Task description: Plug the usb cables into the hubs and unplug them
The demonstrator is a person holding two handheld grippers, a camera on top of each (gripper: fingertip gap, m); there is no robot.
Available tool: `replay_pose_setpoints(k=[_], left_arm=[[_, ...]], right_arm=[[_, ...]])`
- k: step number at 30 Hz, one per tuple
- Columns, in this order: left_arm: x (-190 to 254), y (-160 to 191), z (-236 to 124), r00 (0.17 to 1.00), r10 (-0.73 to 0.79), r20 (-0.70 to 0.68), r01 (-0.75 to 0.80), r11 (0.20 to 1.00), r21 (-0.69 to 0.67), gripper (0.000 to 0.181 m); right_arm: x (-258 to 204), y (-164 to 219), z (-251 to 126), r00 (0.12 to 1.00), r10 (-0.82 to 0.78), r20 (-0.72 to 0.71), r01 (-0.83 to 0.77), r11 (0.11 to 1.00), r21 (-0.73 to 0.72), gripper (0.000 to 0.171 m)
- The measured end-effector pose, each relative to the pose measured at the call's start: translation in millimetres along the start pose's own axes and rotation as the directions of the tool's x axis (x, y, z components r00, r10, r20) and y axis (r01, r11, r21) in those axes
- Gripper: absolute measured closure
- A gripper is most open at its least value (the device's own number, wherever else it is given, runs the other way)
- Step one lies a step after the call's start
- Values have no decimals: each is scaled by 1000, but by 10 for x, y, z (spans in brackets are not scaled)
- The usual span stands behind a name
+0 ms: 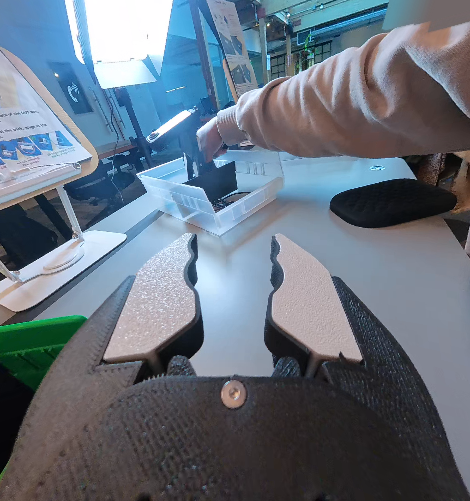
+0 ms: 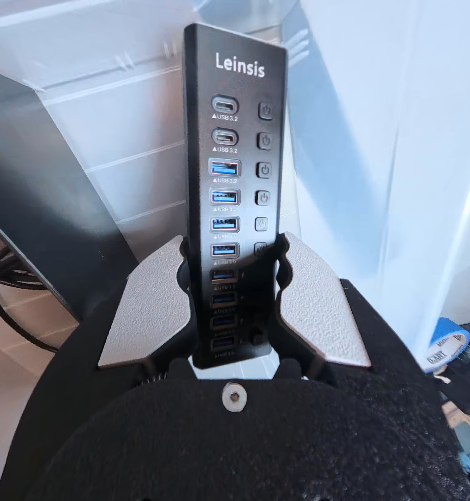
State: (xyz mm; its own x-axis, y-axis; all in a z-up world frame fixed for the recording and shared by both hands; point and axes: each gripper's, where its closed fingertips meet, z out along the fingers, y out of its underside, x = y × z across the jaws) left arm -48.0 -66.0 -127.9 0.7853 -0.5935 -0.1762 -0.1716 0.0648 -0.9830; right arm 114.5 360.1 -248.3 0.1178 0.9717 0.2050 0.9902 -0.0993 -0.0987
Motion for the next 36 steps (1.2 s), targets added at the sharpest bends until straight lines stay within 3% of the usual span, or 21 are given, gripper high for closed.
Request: replay_pose_setpoints(k=[4, 9, 13, 18, 23, 28, 31, 33, 36], left_arm=[[4, 27, 11, 1000, -9, -6, 9, 1000, -8, 129], [25, 39, 27, 1000, 0, -8, 0, 1000, -17, 129], [21, 50, 38, 1000, -5, -4, 5, 1000, -21, 129], [-50, 43, 26, 1000, 1, 28, 0, 1000, -25, 129], [-382, -106, -113, 989, 57, 134, -54, 998, -22, 129], [-1326, -305, -504, 931, 163, 326, -103, 976, -194, 136], [-2058, -167, -786, 879, 289, 380, -95, 885, -455, 135], [-2511, 90, -976, 858, 388, 337, -91, 760, -643, 138], [-2903, 722, -1211, 905, 370, 207, -20, 525, -851, 141]], right_arm=[[103, -169, -241, 998, 38, -50, -30, 989, 142, 108], [46, -484, -946, 990, 58, -131, 2, 908, 419, 105], [-517, -740, -1644, 993, 50, -107, 40, 716, 697, 105], [-1801, -730, -2336, 999, -46, -10, 27, 378, 925, 110], [-2664, -471, -2293, 987, -79, 143, -122, 223, 967, 119], [-2767, -344, -1910, 993, -31, 114, -106, 200, 974, 128], [-2777, -387, -1794, 989, -50, 138, -127, 182, 975, 132], [-2828, -438, -1727, 984, -76, 161, -144, 190, 971, 134], [-2949, -502, -1601, 982, -114, 151, -123, 218, 968, 136]])
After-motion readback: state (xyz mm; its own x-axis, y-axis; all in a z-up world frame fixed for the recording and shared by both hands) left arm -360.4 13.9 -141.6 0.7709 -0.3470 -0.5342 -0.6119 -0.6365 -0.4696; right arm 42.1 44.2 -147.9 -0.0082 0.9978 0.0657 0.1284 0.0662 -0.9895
